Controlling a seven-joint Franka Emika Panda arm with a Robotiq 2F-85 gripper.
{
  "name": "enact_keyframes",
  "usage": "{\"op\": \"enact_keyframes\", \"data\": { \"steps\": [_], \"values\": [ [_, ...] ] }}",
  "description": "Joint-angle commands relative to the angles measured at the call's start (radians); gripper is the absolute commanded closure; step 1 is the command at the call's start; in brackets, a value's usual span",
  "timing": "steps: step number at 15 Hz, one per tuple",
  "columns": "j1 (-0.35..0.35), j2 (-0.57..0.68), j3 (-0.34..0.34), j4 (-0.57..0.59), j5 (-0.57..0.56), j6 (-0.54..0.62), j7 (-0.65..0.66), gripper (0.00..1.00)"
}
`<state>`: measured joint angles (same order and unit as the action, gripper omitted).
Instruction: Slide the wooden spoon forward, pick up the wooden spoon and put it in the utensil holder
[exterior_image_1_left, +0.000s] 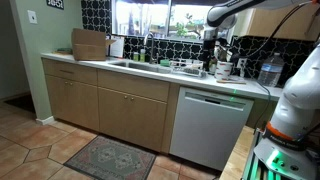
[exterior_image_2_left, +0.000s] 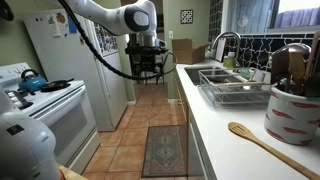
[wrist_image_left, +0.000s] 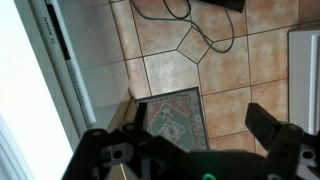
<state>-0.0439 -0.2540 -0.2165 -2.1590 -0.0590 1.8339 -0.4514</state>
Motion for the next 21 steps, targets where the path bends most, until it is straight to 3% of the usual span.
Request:
{"op": "enact_keyframes", "data": {
  "steps": [1,8,21],
  "values": [
    [-0.016,0.001,0.014,0.002,0.004,-0.002,-0.003,0.00],
    [-0.022,0.000,0.009,0.003,0.006,0.000,-0.002,0.00],
    [-0.173,-0.047,-0.085,-0.010,-0.031,0.052,0.039,0.00]
  ]
}}
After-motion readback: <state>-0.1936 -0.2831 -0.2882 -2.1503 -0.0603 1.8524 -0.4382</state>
